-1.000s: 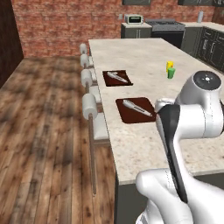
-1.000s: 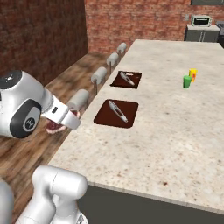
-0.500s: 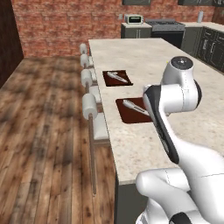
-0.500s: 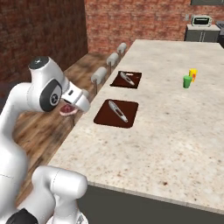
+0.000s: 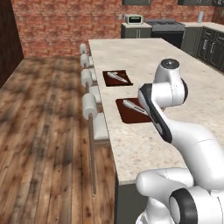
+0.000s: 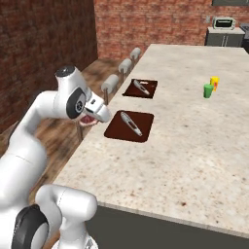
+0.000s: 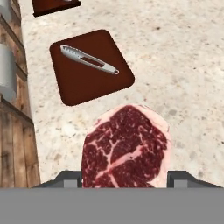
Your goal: Gather the lime and corn from the fridge and place them on a tray on the dining counter. Then gather the steaks from the fridge and place them on the other tray.
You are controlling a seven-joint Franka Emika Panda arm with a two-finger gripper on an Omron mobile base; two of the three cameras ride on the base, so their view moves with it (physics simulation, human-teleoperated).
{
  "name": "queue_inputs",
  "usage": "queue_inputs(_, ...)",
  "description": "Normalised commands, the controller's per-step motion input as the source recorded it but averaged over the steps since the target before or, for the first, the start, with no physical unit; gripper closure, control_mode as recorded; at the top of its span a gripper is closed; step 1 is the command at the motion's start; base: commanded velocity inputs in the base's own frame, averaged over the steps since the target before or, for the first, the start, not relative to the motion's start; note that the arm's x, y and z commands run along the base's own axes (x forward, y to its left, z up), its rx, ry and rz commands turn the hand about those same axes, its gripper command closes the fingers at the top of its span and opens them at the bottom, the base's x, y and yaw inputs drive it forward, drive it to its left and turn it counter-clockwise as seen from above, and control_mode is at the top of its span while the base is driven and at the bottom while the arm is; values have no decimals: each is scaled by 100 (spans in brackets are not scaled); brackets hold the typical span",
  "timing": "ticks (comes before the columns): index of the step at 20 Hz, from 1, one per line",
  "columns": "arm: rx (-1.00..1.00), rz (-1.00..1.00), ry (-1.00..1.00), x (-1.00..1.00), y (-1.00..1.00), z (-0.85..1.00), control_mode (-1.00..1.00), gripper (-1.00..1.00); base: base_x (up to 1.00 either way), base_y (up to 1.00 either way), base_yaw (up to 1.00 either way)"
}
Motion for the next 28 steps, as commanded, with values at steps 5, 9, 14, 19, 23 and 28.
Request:
queue_inputs(5,1,0,0,55,-9,-42,-100,100,0,0,0)
queue_inputs(9,0,0,1,59,0,-35,-100,100,0,0,0)
queue_inputs(14,0,0,4,60,0,-32,-100,100,0,0,0)
queue_inputs(19,0,0,4,57,0,-34,-100,100,0,0,0)
queue_inputs(23,0,0,4,56,0,-31,-100,100,0,0,0)
queue_inputs(28,0,0,5,52,0,-30,-100,100,0,0,0)
